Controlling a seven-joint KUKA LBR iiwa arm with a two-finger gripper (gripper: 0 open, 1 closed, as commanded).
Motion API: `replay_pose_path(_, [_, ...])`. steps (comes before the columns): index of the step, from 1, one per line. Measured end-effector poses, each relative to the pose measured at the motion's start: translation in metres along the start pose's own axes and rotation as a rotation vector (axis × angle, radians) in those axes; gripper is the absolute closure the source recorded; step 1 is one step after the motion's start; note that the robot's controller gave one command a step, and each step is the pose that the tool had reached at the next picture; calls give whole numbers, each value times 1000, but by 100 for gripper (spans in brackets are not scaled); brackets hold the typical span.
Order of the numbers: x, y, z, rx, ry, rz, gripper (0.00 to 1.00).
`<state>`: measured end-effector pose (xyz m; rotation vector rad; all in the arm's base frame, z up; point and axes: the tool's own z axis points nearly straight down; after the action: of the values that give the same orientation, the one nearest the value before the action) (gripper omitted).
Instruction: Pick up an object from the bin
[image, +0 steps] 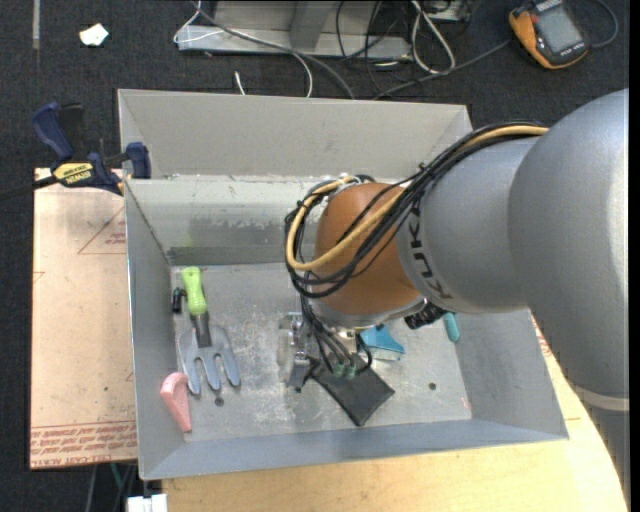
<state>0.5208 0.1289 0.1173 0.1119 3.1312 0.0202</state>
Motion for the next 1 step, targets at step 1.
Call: replay_pose_path(1, [0, -1, 0, 1, 0, 1, 100])
